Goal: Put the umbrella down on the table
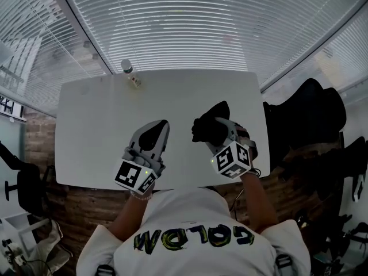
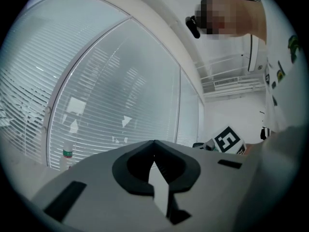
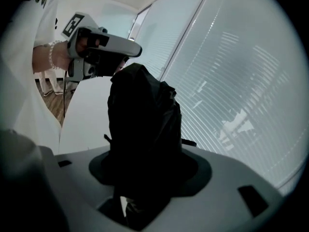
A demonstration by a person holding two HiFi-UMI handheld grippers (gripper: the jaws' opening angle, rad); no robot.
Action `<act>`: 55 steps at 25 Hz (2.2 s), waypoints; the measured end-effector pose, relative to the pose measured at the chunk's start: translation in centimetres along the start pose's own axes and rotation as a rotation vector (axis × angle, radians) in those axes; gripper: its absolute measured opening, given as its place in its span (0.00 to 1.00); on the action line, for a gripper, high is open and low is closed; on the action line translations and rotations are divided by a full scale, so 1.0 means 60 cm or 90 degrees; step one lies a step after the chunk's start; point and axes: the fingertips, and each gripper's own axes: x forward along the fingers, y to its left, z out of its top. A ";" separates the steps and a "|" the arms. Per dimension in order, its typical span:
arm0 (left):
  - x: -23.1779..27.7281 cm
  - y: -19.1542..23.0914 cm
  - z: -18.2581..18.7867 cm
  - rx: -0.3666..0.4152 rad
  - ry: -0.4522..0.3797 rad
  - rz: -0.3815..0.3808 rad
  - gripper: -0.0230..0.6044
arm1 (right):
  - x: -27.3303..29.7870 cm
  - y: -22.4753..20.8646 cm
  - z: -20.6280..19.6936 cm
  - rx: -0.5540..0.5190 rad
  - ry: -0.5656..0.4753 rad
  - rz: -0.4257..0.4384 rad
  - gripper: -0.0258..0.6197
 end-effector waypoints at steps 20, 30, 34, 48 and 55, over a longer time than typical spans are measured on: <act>-0.020 0.018 0.001 0.001 -0.001 0.002 0.05 | 0.146 0.075 -0.066 -0.131 0.183 0.093 0.43; -0.032 0.021 -0.004 -0.005 0.002 0.007 0.05 | 0.190 0.101 -0.096 -0.171 0.240 0.128 0.43; -0.036 0.021 -0.006 -0.008 0.003 0.009 0.05 | 0.203 0.111 -0.109 -0.181 0.258 0.142 0.43; -0.047 0.030 -0.011 -0.014 0.003 0.022 0.05 | 0.238 0.138 -0.146 -0.211 0.304 0.180 0.43; -0.048 0.033 -0.012 -0.016 0.004 0.025 0.05 | 0.257 0.152 -0.151 -0.211 0.302 0.189 0.43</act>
